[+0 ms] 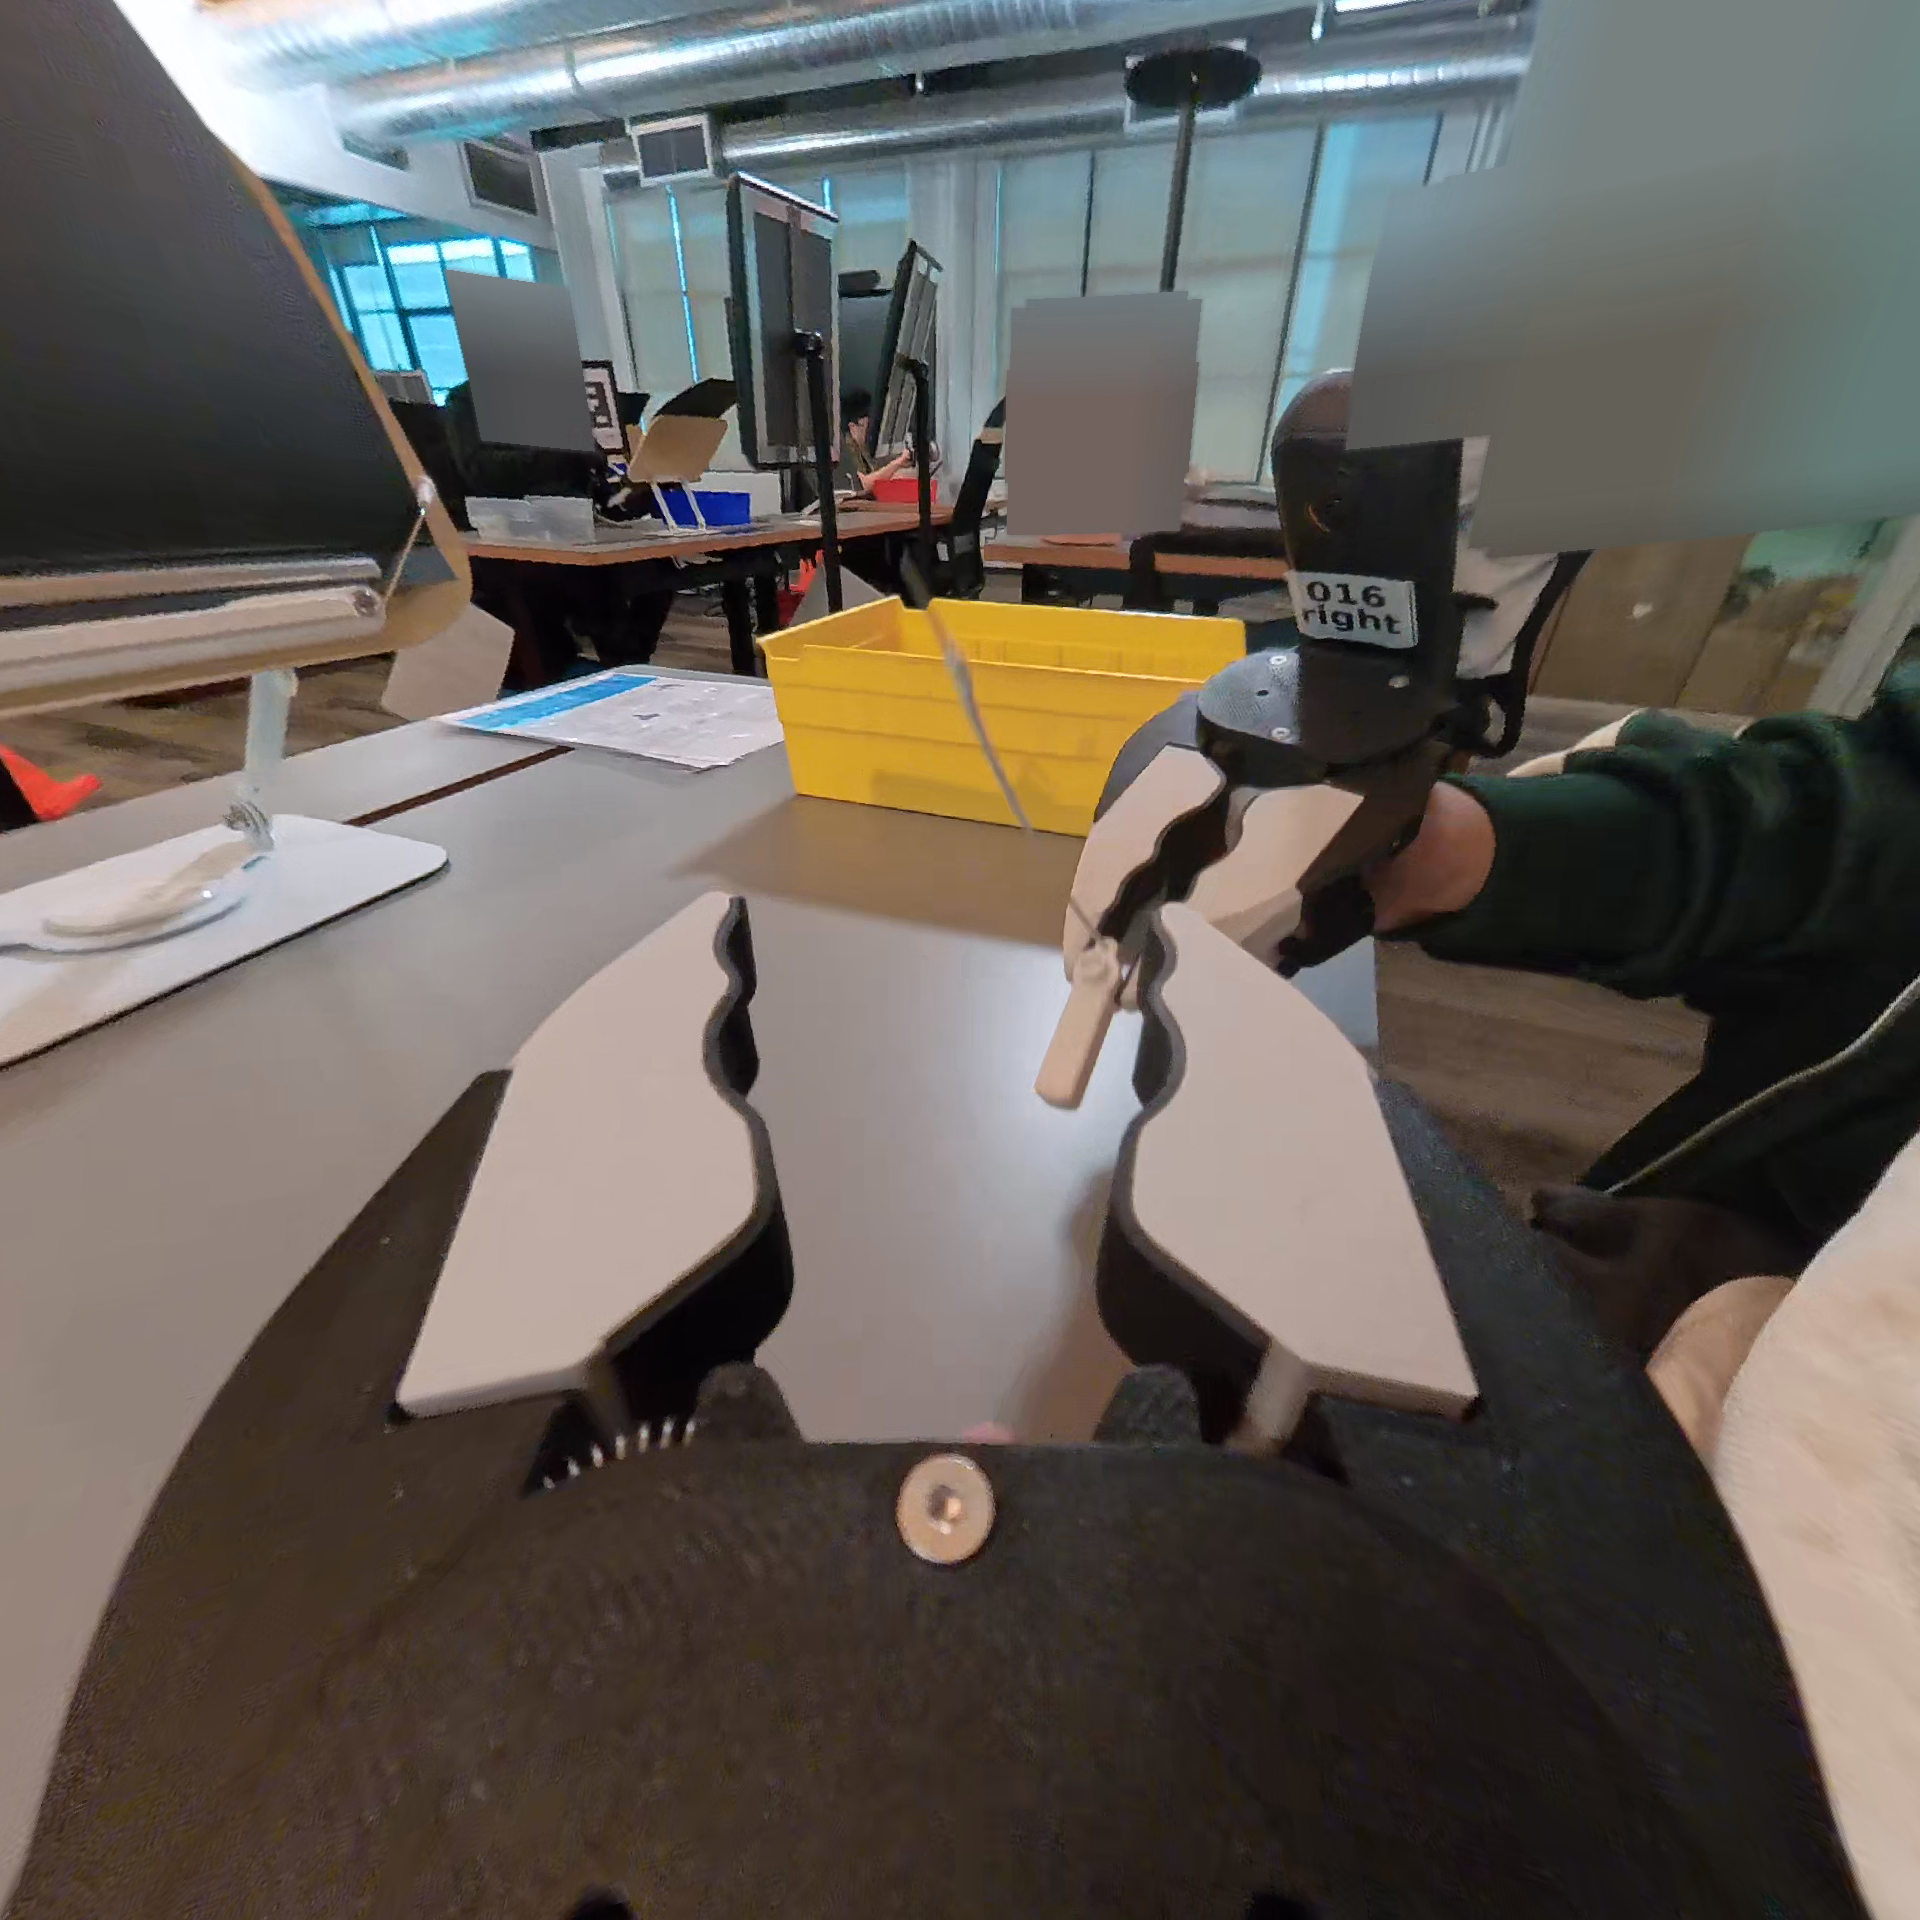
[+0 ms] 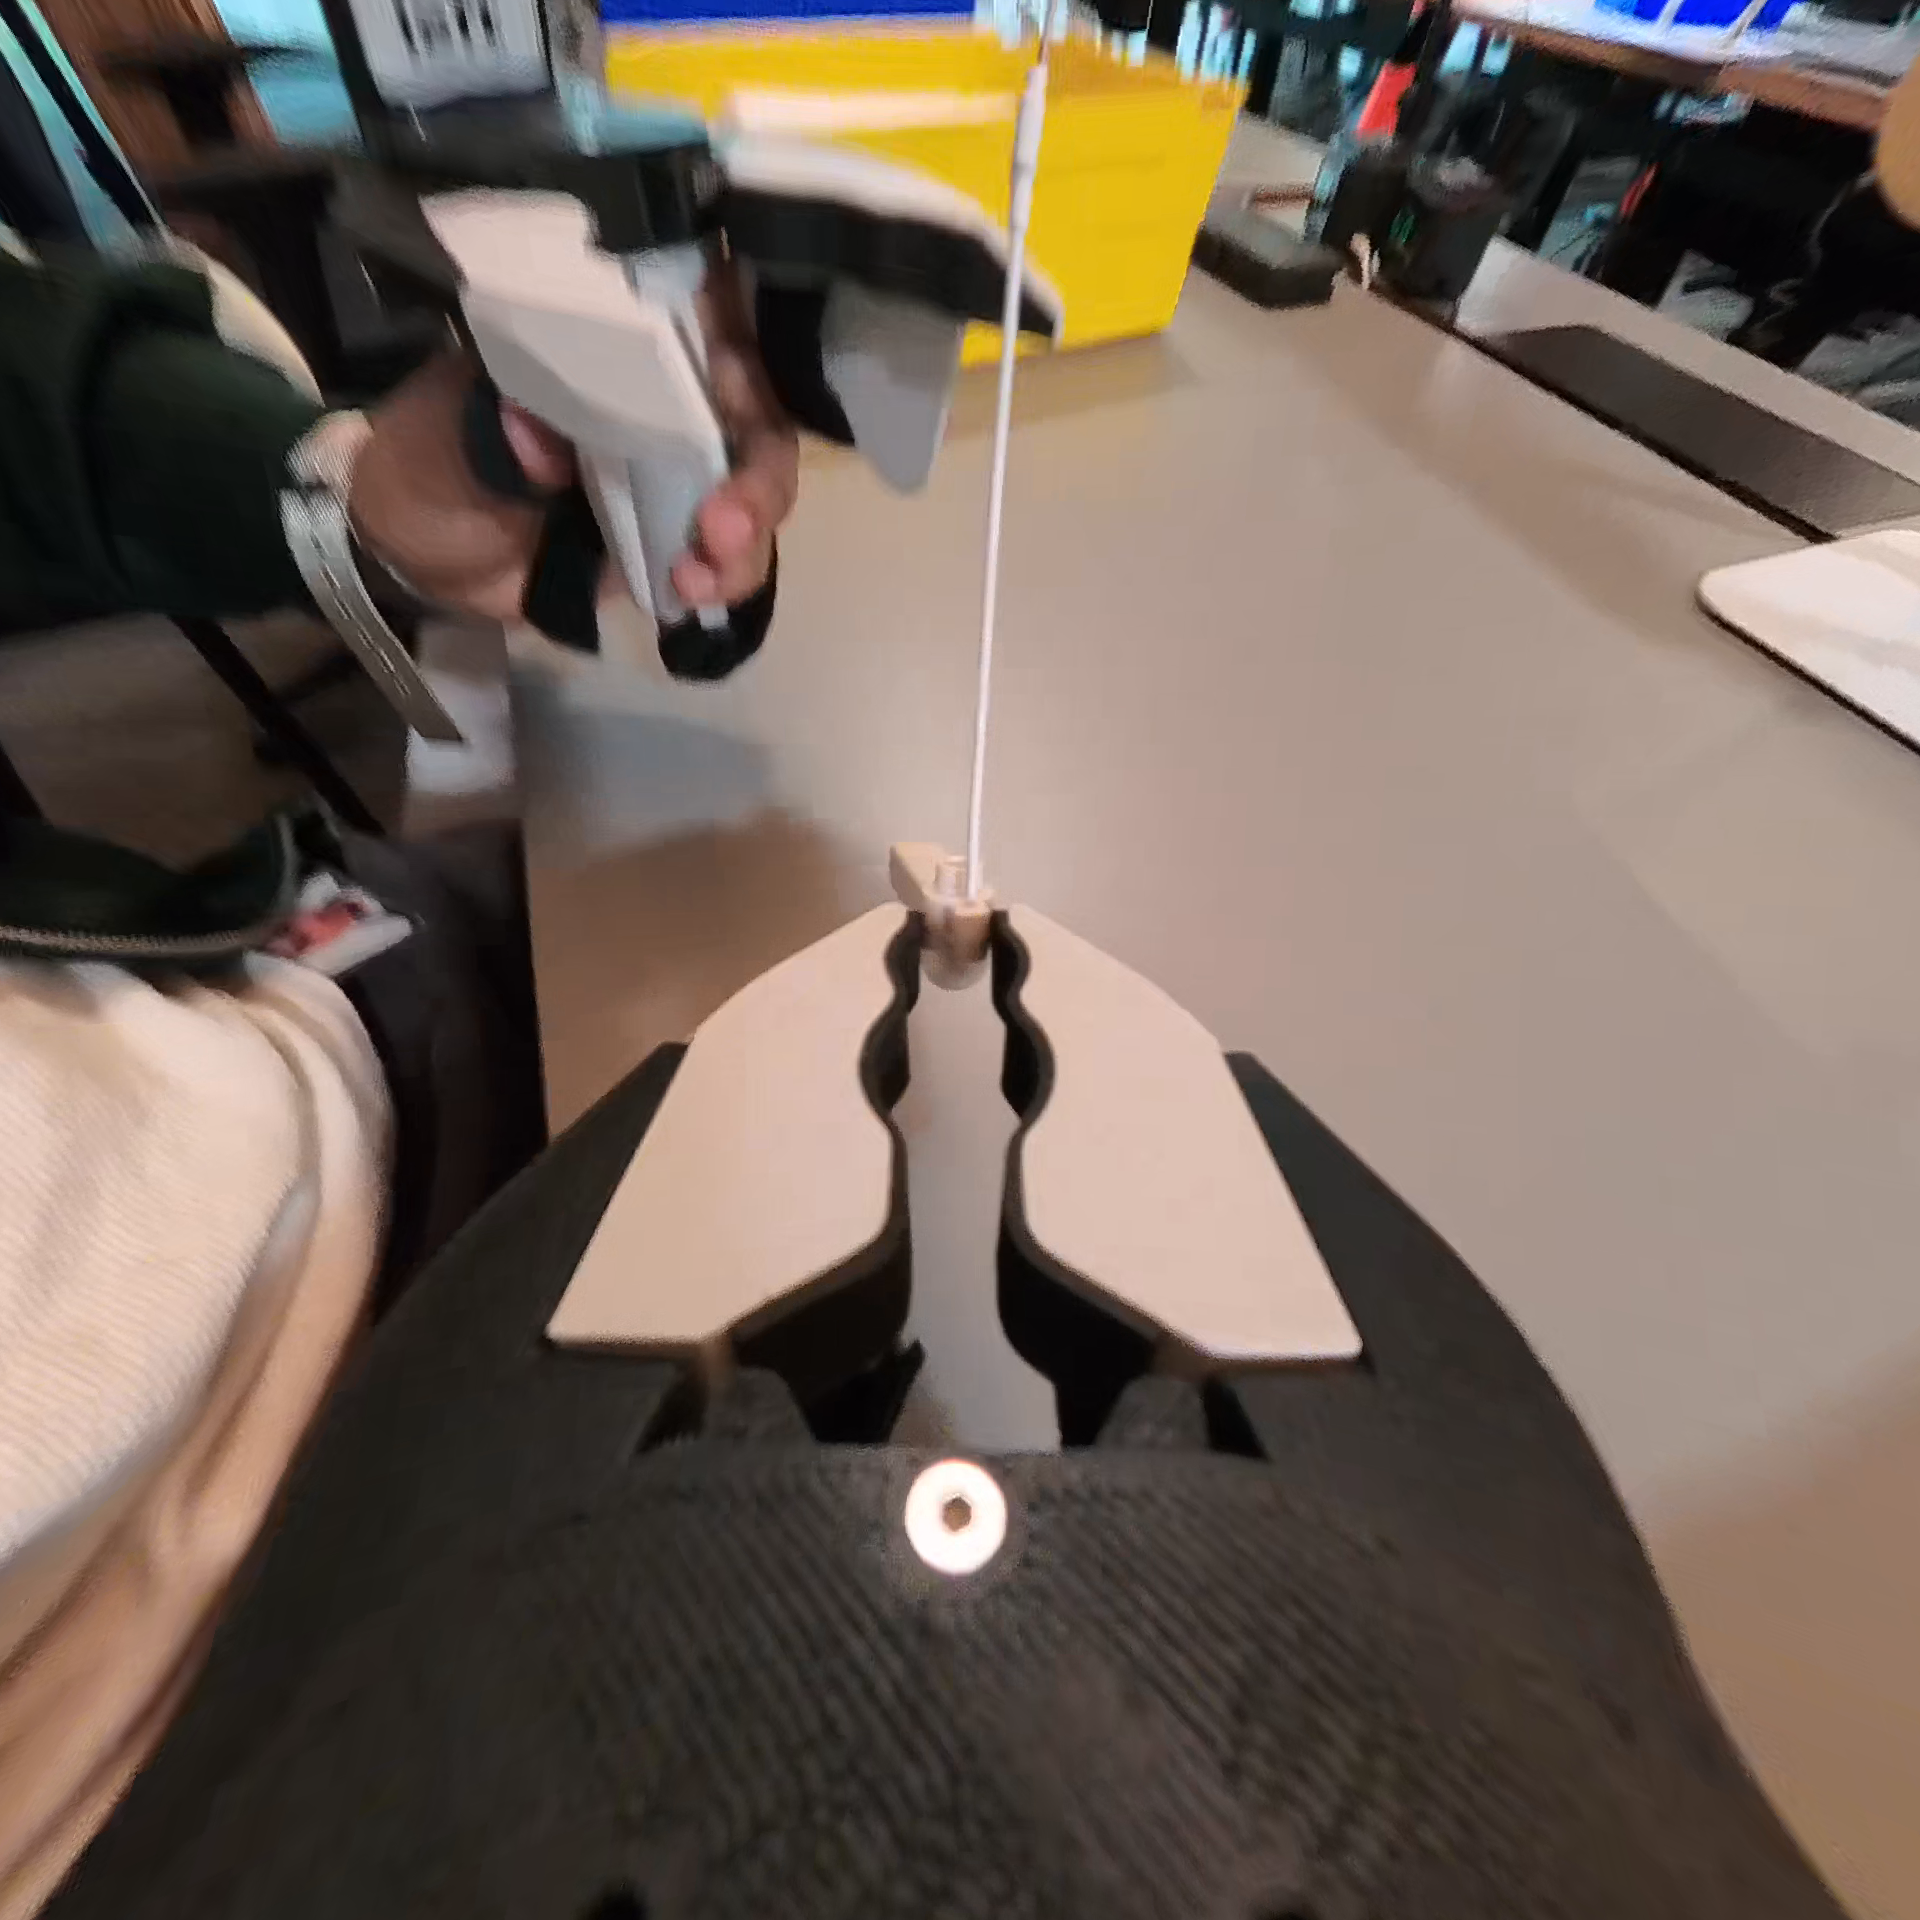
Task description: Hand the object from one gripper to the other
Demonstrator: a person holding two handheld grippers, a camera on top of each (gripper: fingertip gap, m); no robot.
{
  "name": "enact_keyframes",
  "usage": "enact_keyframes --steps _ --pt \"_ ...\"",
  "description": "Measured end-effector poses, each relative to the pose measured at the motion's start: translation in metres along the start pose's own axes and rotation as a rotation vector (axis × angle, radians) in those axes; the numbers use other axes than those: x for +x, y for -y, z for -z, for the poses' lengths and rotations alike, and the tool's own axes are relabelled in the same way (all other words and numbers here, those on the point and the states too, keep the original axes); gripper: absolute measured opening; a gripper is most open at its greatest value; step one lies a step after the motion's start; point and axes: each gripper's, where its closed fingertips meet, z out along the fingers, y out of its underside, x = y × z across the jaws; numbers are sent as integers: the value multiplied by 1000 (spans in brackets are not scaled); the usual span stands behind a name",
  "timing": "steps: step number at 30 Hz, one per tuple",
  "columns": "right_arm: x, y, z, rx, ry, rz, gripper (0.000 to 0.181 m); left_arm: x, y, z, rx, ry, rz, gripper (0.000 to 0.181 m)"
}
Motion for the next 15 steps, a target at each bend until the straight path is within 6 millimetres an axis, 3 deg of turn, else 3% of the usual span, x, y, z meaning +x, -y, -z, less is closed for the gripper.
enact_keyframes --steps 7,11,15 --pt "10 47 29 391 85 -215 13 6 -13 -6 -25 -72 131 64" --pt "18 55 39 468 55 -218 13 19 -18 -11 -49 -136 160 57" --pt "12 59 38 480 55 -170 13 32 -20 -13 -65 -203 173 46"
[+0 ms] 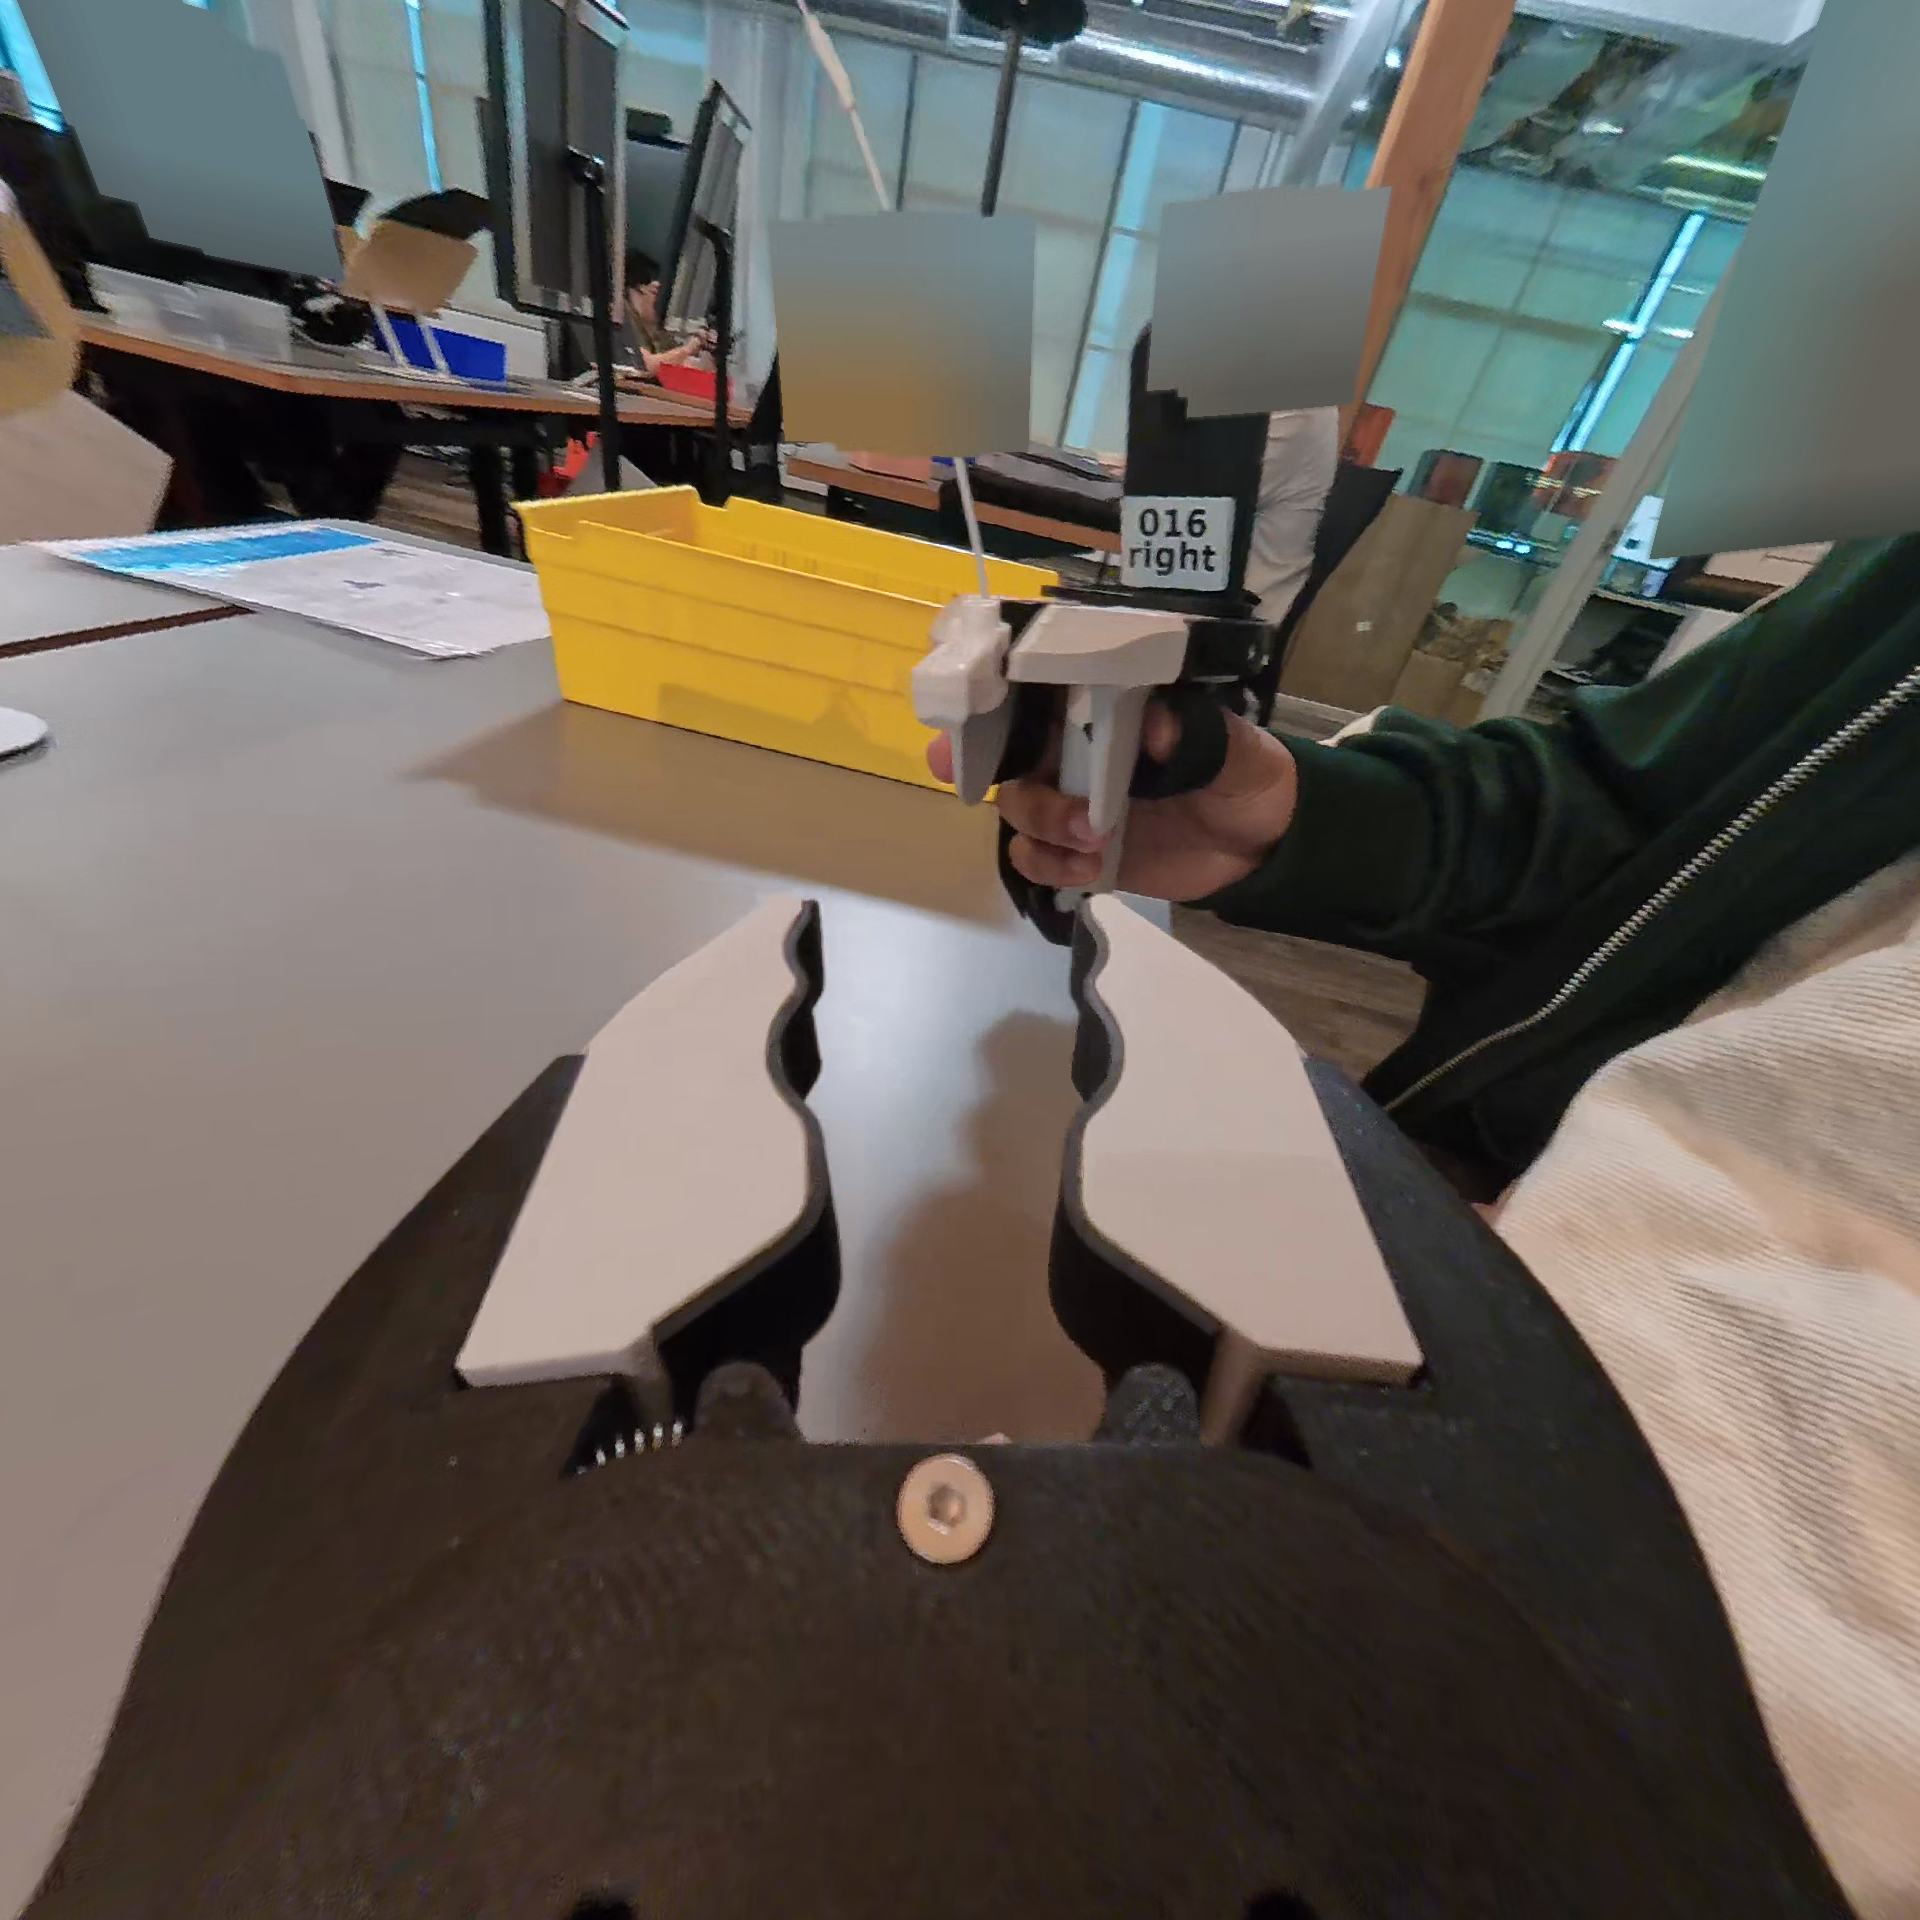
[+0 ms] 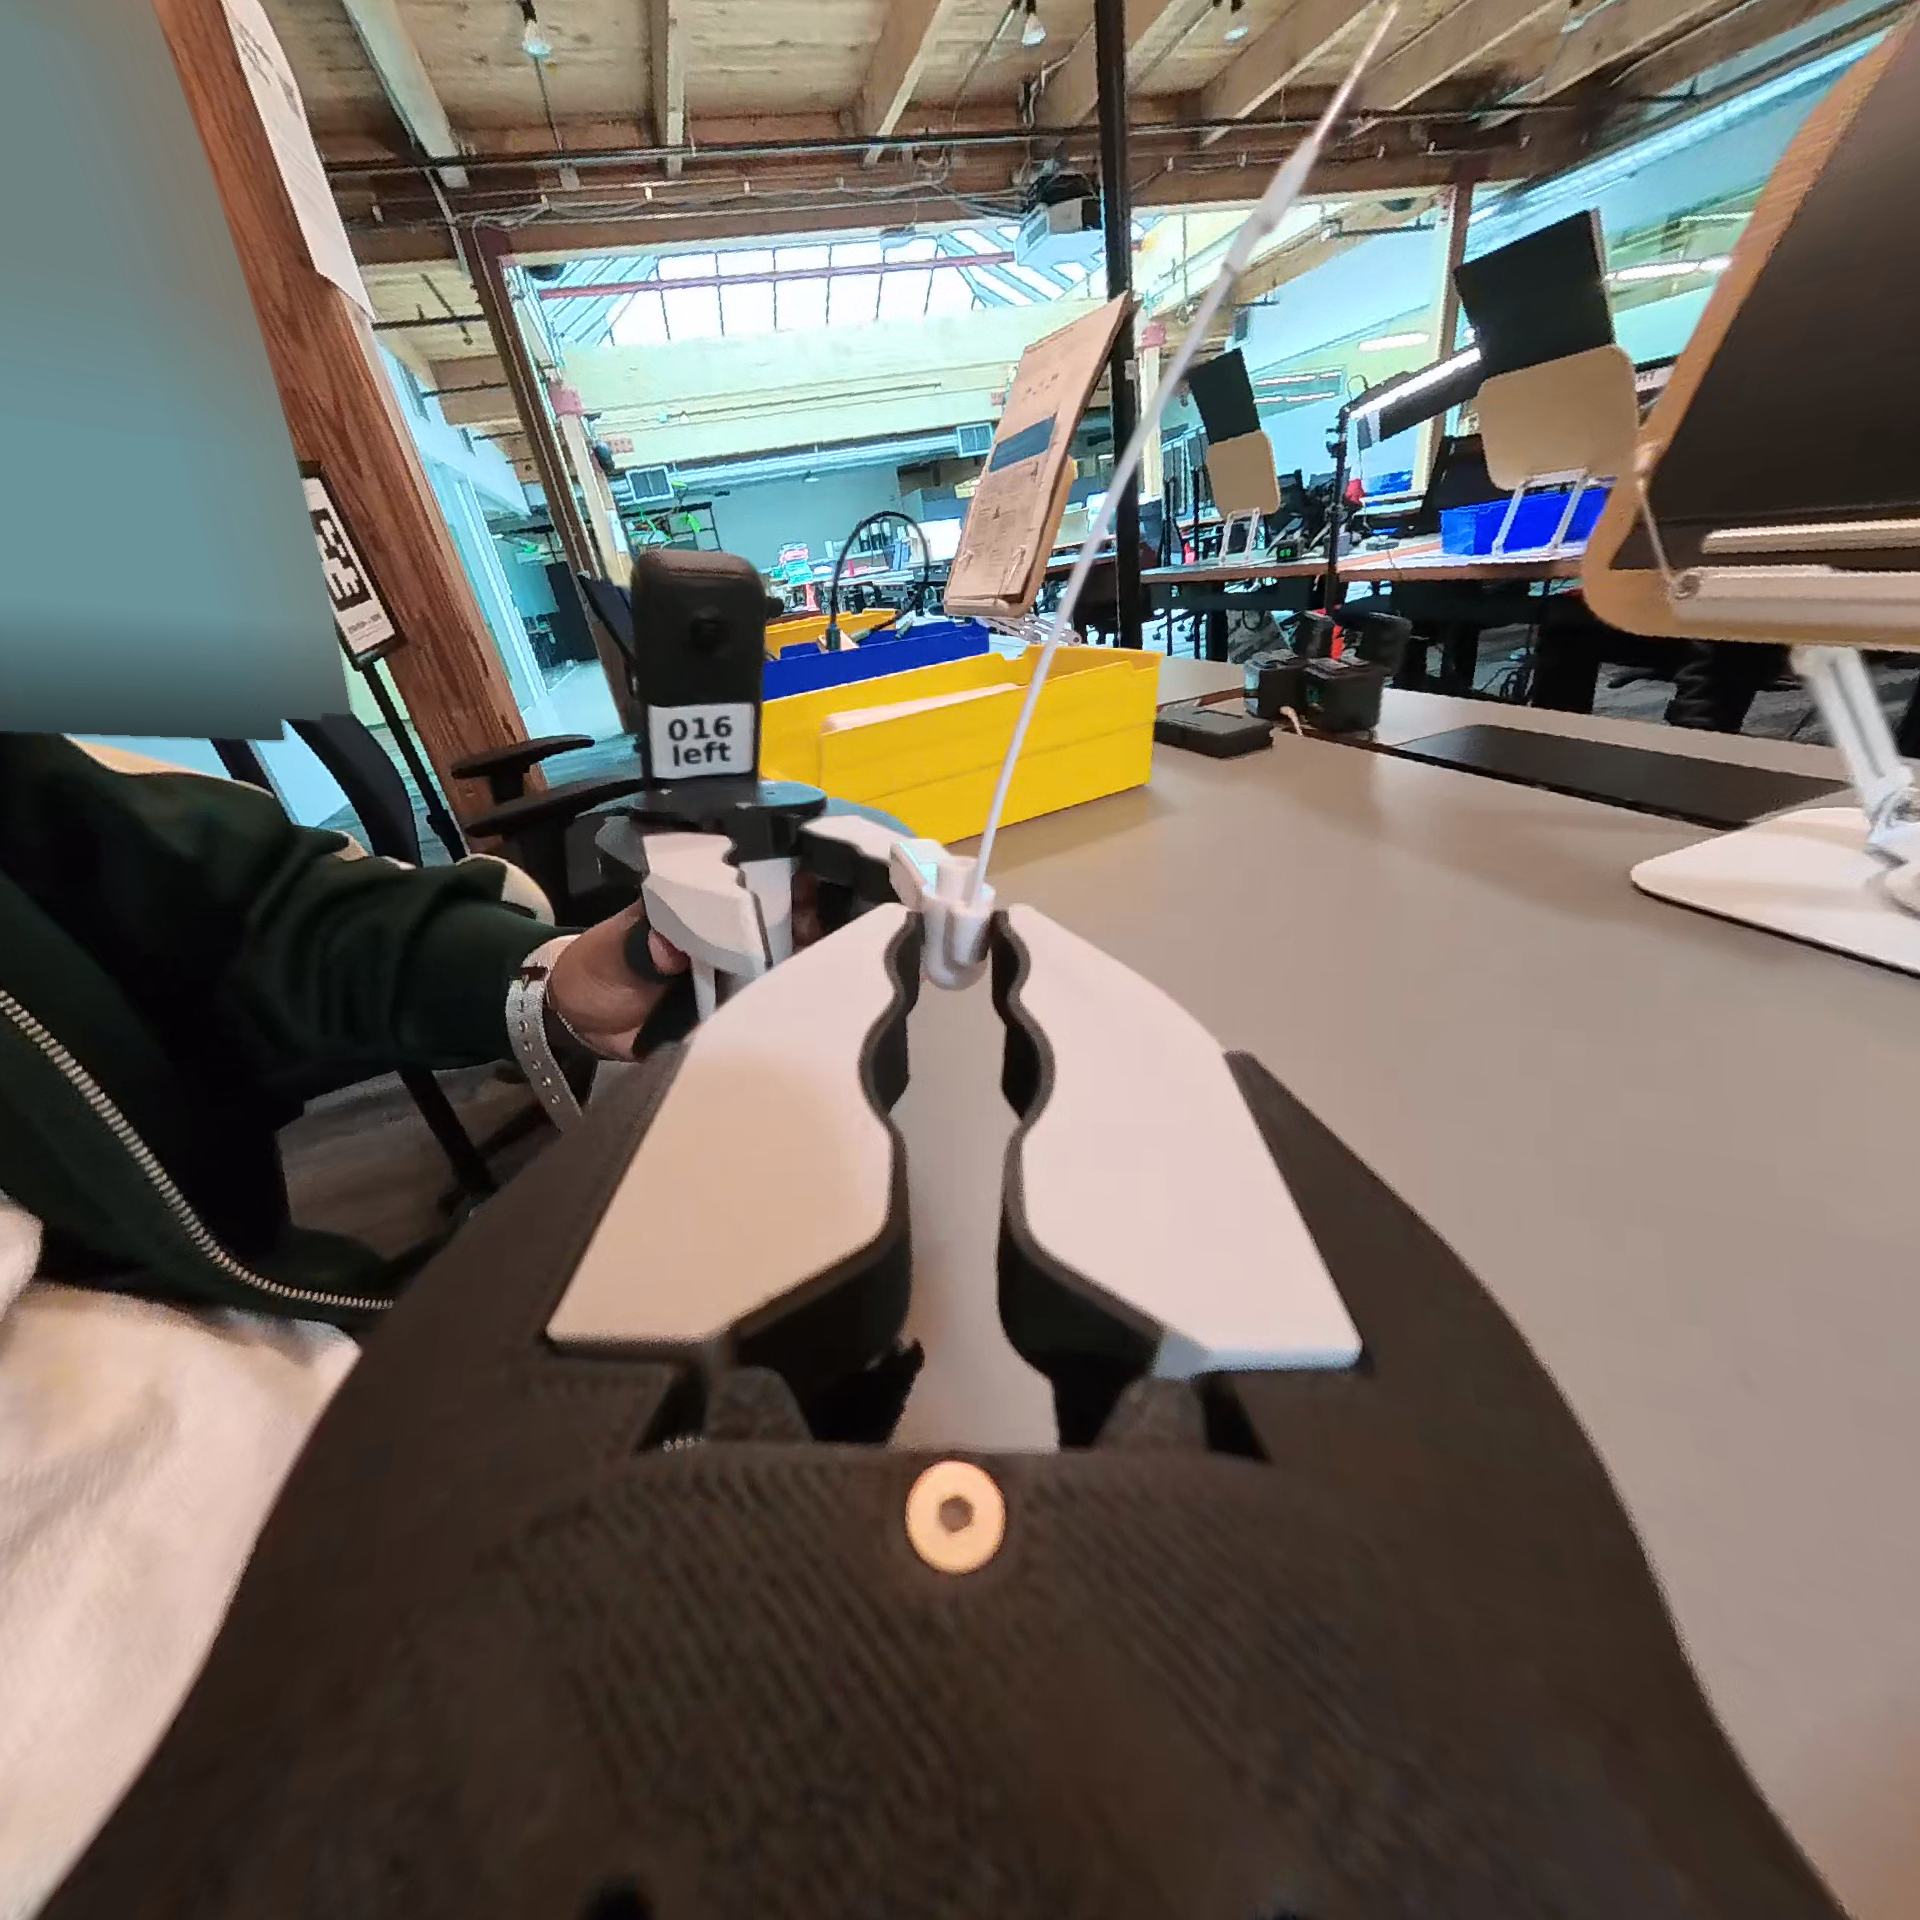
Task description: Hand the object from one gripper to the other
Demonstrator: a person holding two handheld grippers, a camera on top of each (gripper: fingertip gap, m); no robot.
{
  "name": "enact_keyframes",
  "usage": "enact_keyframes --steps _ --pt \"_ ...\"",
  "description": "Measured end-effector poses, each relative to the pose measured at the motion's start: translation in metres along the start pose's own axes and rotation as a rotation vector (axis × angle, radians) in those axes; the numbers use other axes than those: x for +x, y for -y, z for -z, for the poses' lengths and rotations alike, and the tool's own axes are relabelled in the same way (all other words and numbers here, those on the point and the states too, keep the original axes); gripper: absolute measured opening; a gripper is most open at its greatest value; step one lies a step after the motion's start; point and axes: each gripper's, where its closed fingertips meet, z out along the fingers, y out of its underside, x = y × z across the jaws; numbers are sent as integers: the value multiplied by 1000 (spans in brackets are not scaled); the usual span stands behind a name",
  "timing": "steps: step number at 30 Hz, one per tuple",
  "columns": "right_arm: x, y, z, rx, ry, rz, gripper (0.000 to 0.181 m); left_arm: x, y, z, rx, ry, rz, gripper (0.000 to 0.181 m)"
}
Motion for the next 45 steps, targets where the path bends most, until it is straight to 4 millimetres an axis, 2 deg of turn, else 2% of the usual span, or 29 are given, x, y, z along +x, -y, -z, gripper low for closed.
enact_keyframes --steps 4,11,20,26,31,35,37,45 --pt "-10 -5 -7 -23 28 28 13 10 0 -3 3 -57 42 38" --pt "-27 -13 -17 -51 90 45 13 14 7 -1 38 -84 75 28" --pt "-33 -17 -22 -58 109 13 13 25 14 -1 85 -144 106 26" --pt "-39 -19 -26 -66 121 29 13 26 14 0 76 -140 71 12" --pt "-38 -21 -26 -71 124 17 13 25 14 0 61 -130 47 12" --pt "-31 -16 -23 -44 107 -33 40 23 14 2 60 -119 35 12" --pt "-23 -11 -20 -17 87 -72 47 21 13 2 57 -116 38 12" --pt "-3 18 0 131 27 -165 41 26 -6 -5 -37 -148 2 12"
